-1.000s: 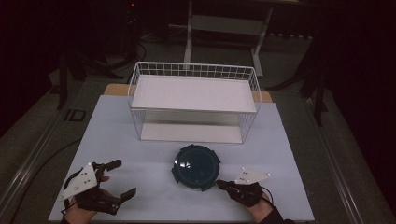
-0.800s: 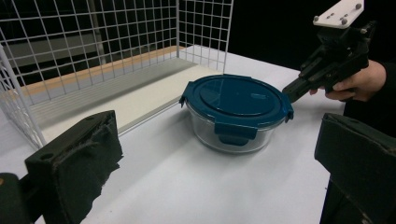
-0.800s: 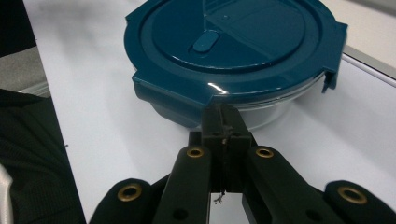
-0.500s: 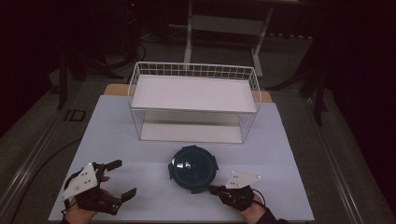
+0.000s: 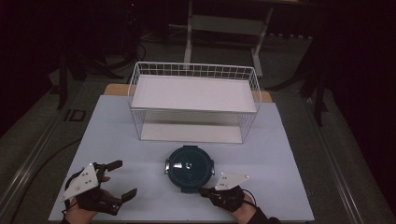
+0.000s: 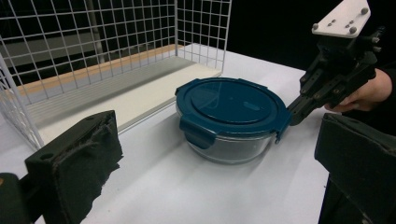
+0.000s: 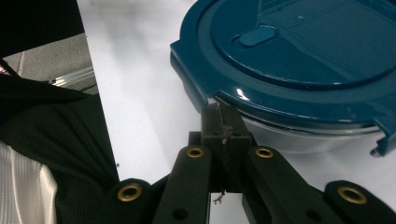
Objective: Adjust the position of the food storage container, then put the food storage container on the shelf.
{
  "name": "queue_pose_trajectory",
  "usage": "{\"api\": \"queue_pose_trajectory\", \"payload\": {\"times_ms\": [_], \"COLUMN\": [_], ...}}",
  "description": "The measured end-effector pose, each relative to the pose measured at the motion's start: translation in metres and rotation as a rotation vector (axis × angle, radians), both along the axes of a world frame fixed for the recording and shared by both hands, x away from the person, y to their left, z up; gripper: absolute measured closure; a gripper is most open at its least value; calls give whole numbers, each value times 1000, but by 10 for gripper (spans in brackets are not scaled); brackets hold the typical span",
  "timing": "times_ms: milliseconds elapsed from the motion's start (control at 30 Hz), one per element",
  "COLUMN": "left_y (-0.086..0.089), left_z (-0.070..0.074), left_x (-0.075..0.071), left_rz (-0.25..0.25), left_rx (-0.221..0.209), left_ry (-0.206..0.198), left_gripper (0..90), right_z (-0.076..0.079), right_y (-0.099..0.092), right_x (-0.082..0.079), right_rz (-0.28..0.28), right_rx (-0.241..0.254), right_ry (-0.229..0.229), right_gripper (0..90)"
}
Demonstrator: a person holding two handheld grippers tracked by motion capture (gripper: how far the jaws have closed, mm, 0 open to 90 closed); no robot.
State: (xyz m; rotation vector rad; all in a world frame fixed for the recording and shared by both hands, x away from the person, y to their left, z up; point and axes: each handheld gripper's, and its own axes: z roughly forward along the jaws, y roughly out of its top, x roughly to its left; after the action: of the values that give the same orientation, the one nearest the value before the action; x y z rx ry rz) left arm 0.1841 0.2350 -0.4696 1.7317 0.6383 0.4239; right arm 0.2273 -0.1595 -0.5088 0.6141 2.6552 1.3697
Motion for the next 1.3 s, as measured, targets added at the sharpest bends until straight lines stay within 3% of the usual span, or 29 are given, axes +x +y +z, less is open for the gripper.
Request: {"api": "queue_pose_trajectory", "payload": {"times_ms": [267, 367, 467, 767, 833, 933, 1000, 1067, 1167, 1233, 1300], "left_y": [0, 0, 0, -2, -3, -4, -5, -7, -10, -12, -15], "left_z": [0, 0, 0, -1, -1, -1, -1, -1, 3, 7, 12], "left_x": [0, 0, 0, 0, 0, 1, 1, 2, 3, 4, 5], "left_rz": [-5, -6, -6, -13, -16, -17, -19, -30, -45, -53, -62], "left_rx": [1, 2, -1, 5, 5, 1, 3, 4, -1, -9, -4], "left_ry": [1, 1, 1, 8, 10, 14, 17, 26, 35, 37, 38], "left_gripper": [3, 4, 4, 4, 4, 4, 3, 4, 3, 3, 4], "right_z": [0, 1, 7, 22, 25, 30, 32, 34, 37, 40, 45], "right_y": [4, 1, -2, -32, -37, -41, -42, -43, -43, -44, -47], "right_x": [2, 3, 0, 8, 10, 10, 9, 9, 9, 8, 7], "right_rz": [0, 3, 2, -101, -119, -130, -152, -164, -138, -149, -158], "right_rx": [1, 22, 44, 109, 129, 140, 146, 169, 172, 192, 224], "right_ry": [3, 24, 5, -22, -19, -48, -80, -75, -93, -106, -147], "right_gripper": [900, 900, 900, 895, 787, 548, 450, 345, 155, 128, 128]}}
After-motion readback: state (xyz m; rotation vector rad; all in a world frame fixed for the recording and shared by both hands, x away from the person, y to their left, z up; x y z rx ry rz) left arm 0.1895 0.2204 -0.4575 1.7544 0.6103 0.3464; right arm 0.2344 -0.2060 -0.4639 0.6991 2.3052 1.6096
